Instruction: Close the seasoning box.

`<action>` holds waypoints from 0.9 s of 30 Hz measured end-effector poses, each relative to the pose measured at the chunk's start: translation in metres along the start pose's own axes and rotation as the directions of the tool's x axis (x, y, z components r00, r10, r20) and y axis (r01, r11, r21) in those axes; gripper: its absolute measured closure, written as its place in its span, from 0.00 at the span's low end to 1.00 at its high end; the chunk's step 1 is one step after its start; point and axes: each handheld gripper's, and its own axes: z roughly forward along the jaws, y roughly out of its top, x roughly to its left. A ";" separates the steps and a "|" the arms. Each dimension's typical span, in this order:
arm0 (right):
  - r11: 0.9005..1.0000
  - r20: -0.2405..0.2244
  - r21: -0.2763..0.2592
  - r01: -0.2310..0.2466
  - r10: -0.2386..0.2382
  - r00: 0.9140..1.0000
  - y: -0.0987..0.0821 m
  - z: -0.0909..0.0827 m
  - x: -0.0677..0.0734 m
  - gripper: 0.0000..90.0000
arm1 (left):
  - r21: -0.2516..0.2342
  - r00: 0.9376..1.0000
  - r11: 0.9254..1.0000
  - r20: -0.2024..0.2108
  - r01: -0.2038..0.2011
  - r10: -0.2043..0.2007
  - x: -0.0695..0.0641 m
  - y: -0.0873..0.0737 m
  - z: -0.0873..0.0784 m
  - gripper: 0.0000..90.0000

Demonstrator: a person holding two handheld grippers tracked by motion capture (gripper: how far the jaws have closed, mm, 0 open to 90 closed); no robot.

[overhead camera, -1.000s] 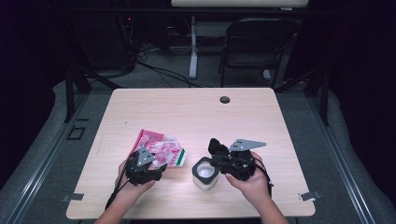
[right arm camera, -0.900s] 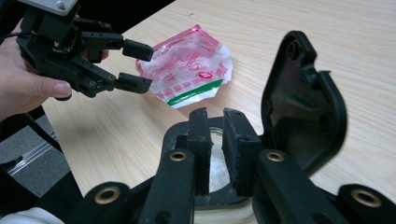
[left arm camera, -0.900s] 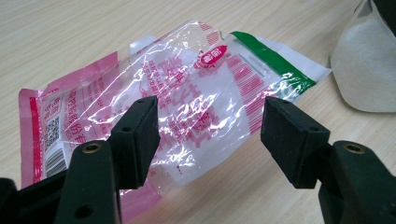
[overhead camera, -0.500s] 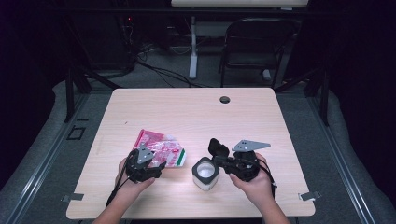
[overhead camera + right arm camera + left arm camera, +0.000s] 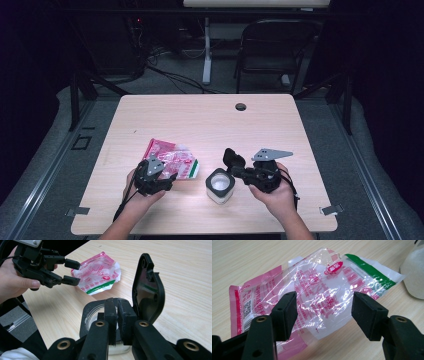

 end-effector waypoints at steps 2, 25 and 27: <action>1.000 0.000 0.009 0.002 -0.002 1.000 0.001 -0.002 -0.002 0.96 | 0.000 1.000 1.000 0.000 0.000 0.000 0.000 0.000 0.000 0.42; 0.994 0.035 0.107 -0.034 0.030 0.999 0.012 -0.031 -0.024 1.00 | 0.000 1.000 1.000 -0.009 0.003 -0.003 0.001 -0.003 -0.003 0.42; 0.993 0.047 0.117 -0.035 0.030 0.998 0.013 -0.032 -0.026 1.00 | -0.002 1.000 1.000 -0.013 0.003 -0.003 0.001 -0.004 -0.004 0.42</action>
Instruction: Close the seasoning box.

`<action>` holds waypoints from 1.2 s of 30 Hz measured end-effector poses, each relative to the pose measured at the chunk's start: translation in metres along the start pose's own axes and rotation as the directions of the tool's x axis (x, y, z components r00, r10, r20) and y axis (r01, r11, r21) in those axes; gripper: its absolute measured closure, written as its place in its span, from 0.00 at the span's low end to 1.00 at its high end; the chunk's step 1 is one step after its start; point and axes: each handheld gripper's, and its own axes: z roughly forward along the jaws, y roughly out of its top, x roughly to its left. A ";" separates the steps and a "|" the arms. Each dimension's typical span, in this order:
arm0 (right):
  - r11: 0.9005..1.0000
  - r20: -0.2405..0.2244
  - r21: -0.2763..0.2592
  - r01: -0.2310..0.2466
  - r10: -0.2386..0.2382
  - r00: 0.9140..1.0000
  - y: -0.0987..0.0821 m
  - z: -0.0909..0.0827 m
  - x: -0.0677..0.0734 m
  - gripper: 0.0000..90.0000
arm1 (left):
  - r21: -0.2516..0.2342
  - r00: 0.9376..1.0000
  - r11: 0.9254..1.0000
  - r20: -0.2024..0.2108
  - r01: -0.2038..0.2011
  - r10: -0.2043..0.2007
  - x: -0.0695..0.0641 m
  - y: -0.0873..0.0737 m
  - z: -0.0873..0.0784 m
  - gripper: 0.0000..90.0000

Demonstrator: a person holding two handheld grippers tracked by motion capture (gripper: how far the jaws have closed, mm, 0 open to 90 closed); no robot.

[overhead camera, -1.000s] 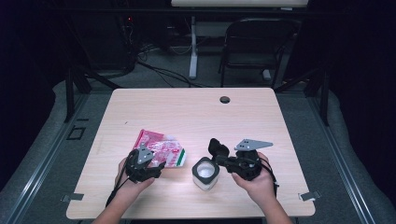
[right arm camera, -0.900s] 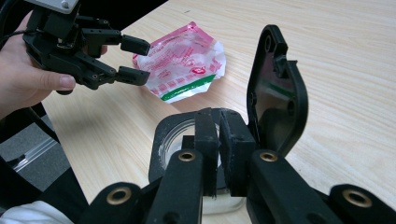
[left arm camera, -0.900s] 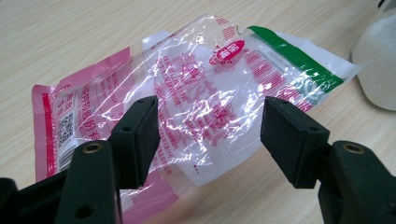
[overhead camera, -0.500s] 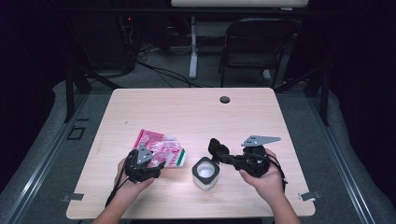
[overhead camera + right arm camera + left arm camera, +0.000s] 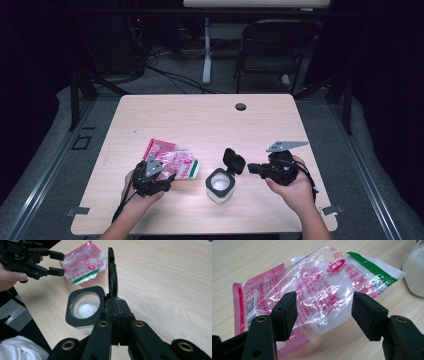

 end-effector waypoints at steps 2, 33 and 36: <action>1.000 0.004 0.004 -0.013 0.013 1.000 0.000 -0.001 -0.002 1.00 | 0.001 1.000 1.000 -0.005 0.000 0.000 0.000 -0.001 -0.001 0.42; 0.999 0.054 0.010 -0.042 0.041 0.998 0.007 0.029 -0.014 1.00 | 0.007 0.999 1.000 -0.038 0.016 -0.016 0.003 -0.014 -0.012 0.42; 0.999 0.047 0.012 -0.039 0.038 0.998 0.008 0.028 -0.013 1.00 | 0.003 0.999 1.000 -0.042 0.017 -0.017 0.004 -0.014 -0.012 0.42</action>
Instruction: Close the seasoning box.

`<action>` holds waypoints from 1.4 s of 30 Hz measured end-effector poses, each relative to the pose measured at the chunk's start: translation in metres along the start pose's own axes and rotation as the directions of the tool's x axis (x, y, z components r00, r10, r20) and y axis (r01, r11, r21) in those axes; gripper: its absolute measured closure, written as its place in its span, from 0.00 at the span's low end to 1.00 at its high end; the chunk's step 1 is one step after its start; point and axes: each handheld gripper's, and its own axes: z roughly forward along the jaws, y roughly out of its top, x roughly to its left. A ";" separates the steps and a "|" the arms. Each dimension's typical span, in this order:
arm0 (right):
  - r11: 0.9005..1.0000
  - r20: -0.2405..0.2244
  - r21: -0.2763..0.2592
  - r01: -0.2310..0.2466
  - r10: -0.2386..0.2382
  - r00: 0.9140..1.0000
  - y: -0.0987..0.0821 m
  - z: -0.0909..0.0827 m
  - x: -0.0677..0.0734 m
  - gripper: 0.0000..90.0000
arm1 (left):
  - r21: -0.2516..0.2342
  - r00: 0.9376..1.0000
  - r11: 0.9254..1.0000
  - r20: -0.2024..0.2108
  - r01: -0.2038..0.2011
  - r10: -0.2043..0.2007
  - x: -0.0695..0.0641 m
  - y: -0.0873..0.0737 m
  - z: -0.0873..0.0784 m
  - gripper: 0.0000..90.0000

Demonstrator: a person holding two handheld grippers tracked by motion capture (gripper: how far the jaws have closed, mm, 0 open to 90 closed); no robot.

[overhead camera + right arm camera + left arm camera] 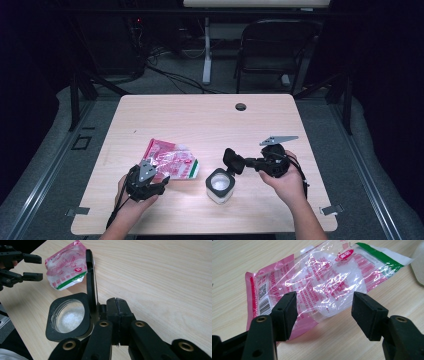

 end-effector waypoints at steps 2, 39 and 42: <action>1.000 -0.004 -0.003 -0.001 0.001 1.000 0.000 0.000 0.002 1.00 | -0.002 1.000 1.000 -0.001 0.002 -0.002 0.001 0.000 0.000 0.42; 0.999 -0.042 -0.007 0.047 -0.048 0.998 0.002 0.003 0.022 1.00 | 0.000 1.000 1.000 0.009 -0.017 0.017 -0.004 0.000 0.003 0.43; 0.999 -0.044 -0.007 0.042 -0.042 0.998 0.002 0.005 0.023 0.99 | 0.001 1.000 1.000 0.010 -0.017 0.017 -0.004 0.000 0.003 0.43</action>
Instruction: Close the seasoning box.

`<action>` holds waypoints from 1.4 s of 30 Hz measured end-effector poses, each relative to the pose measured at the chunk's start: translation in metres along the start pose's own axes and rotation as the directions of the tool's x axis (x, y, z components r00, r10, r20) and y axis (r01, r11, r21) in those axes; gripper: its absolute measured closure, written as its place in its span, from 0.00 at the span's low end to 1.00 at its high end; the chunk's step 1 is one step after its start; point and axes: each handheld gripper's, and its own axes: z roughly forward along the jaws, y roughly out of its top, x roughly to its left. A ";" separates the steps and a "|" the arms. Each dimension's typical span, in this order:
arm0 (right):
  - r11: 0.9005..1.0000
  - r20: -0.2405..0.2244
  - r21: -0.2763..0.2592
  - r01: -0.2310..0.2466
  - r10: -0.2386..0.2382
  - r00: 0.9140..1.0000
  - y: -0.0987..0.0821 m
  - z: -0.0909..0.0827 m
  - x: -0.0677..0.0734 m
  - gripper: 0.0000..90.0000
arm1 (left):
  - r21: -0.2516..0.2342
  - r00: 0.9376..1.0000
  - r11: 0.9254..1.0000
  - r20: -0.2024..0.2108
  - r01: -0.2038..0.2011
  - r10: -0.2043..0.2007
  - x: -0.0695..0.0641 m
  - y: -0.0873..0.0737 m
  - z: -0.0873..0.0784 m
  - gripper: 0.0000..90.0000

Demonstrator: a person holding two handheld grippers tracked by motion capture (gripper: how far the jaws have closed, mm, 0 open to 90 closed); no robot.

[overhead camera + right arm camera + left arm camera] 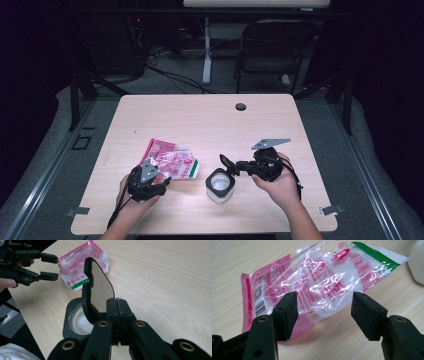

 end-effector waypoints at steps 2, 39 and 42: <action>1.000 0.001 0.011 0.006 -0.006 1.000 0.000 0.001 0.000 0.99 | 0.004 1.000 1.000 0.006 0.003 -0.003 0.000 0.000 0.000 0.43; 0.995 -0.017 0.088 0.039 -0.038 0.999 -0.008 0.028 0.010 0.96 | 0.007 1.000 1.000 0.005 0.003 -0.003 0.001 0.000 0.001 0.43; 0.996 -0.018 0.085 0.035 -0.034 0.999 -0.008 0.027 0.010 0.96 | 0.007 1.000 1.000 0.005 0.003 -0.003 0.002 0.000 0.001 0.43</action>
